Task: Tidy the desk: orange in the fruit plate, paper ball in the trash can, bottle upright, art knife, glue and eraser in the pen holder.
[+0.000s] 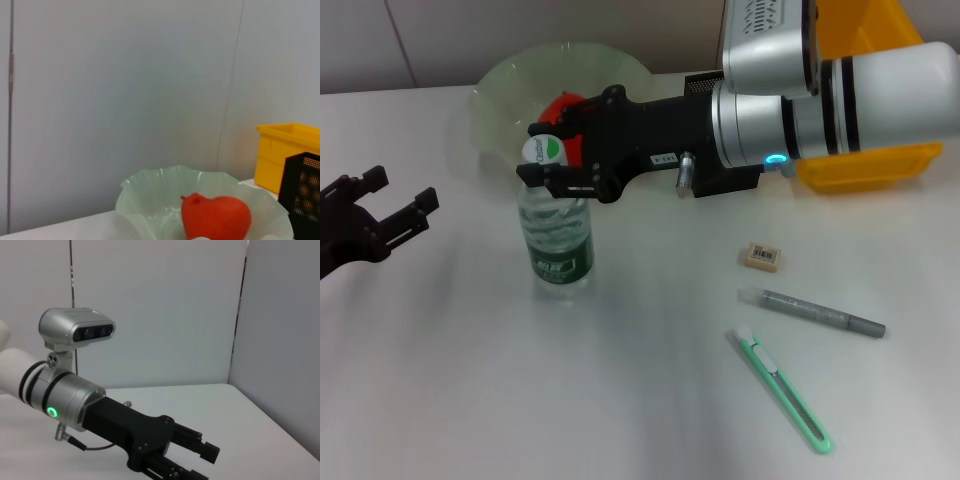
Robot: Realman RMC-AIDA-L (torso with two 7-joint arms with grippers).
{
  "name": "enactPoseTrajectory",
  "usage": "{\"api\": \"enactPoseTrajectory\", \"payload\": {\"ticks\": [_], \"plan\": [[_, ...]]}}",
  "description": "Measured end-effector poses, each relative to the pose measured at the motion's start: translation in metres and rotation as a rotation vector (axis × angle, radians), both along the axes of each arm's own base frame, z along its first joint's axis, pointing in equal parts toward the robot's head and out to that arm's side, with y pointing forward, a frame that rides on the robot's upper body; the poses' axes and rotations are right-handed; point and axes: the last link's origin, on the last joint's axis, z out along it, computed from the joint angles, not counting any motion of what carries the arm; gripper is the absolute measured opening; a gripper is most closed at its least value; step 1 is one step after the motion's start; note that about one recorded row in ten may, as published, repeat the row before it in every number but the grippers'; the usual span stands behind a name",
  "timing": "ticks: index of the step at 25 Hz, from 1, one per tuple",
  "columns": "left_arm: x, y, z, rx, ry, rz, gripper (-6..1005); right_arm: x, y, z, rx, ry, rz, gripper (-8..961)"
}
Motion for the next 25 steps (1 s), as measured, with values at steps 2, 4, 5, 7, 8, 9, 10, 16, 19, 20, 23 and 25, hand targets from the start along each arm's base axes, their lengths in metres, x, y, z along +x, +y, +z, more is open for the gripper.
{"api": "enactPoseTrajectory", "payload": {"ticks": [2, 4, 5, 7, 8, 9, 10, 16, 19, 20, 23, 25], "plan": [[-0.001, 0.0, 0.002, 0.008, -0.005, 0.005, 766, 0.0, -0.002, 0.0, -0.01, 0.002, 0.001, 433], [-0.001, 0.0, 0.003, 0.017, -0.009, 0.009, 766, 0.001, -0.002, -0.001, -0.016, 0.002, -0.006, 433], [-0.001, 0.0, 0.003, 0.017, -0.009, 0.009, 766, 0.001, -0.002, -0.001, -0.016, 0.002, -0.006, 433], [-0.004, 0.001, 0.009, 0.049, -0.023, 0.024, 766, 0.005, -0.002, -0.002, -0.026, 0.003, -0.026, 433], [-0.004, 0.001, 0.009, 0.049, -0.023, 0.024, 766, 0.005, -0.002, -0.002, -0.026, 0.003, -0.026, 433], [-0.004, 0.002, 0.01, 0.057, -0.028, 0.028, 766, 0.007, -0.002, -0.003, -0.029, 0.003, -0.036, 433], [-0.004, 0.002, 0.01, 0.057, -0.028, 0.028, 766, 0.008, -0.002, -0.003, -0.032, 0.004, -0.044, 433], [-0.003, 0.003, 0.012, 0.084, -0.041, 0.032, 766, 0.011, -0.003, -0.006, -0.048, 0.007, -0.07, 433], [-0.002, 0.003, 0.013, 0.087, -0.041, 0.028, 766, 0.011, -0.003, -0.008, -0.059, -0.006, -0.071, 433], [-0.002, 0.003, 0.013, 0.087, -0.041, 0.028, 766, 0.011, -0.003, -0.008, -0.059, -0.006, -0.071, 433], [-0.001, 0.003, 0.012, 0.085, -0.041, 0.026, 766, 0.01, -0.002, -0.009, -0.067, -0.025, -0.074, 433], [-0.001, 0.003, 0.012, 0.085, -0.041, 0.026, 766, 0.009, -0.002, -0.009, -0.071, -0.033, -0.073, 433]]}}
